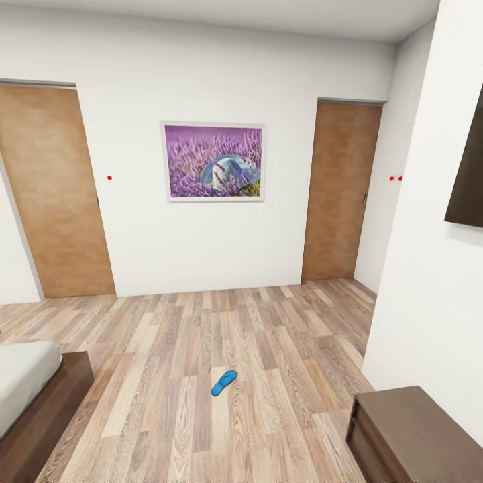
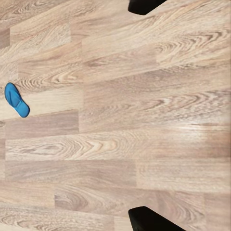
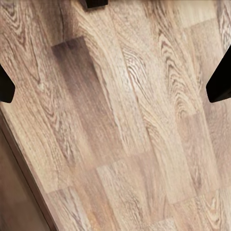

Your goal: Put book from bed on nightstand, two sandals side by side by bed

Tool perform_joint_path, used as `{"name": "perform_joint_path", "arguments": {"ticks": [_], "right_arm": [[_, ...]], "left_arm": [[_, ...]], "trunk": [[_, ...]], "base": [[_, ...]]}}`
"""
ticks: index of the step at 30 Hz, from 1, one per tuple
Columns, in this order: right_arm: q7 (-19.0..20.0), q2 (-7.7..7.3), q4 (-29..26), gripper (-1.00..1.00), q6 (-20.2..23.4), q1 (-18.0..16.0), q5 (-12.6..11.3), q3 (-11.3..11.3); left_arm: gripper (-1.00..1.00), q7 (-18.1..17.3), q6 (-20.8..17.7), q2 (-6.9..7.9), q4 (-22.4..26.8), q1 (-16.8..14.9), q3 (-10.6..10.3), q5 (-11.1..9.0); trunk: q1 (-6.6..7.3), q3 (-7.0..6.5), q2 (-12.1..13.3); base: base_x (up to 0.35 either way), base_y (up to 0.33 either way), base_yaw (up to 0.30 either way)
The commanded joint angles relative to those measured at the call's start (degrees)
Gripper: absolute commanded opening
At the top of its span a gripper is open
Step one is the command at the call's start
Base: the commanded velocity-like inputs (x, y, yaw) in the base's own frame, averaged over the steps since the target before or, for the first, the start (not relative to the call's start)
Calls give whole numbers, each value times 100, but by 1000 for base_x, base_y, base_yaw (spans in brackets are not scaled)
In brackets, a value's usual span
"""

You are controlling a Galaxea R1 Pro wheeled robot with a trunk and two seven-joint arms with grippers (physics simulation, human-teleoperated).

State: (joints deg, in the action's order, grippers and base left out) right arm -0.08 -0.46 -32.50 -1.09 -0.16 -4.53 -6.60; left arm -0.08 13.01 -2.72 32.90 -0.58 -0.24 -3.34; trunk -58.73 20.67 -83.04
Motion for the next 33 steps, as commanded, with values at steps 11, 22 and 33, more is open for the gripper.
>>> {"name": "perform_joint_path", "arguments": {"ticks": [11,22,33], "right_arm": [[-15,-7,-2,100,-12,-1,-48,-5],[-21,-6,3,100,-14,-1,-48,-4],[-25,-7,7,100,-12,0,-48,-2]], "left_arm": [[100,-1,17,-1,-2,-3,-3,-35],[100,-1,17,-1,-3,-3,-3,-35],[100,-1,17,-1,-3,-3,-3,-35]], "trunk": [[0,106,-4],[0,205,-4],[0,304,-4]], "base": [[0,0,0],[0,0,0],[0,0,0]]}}
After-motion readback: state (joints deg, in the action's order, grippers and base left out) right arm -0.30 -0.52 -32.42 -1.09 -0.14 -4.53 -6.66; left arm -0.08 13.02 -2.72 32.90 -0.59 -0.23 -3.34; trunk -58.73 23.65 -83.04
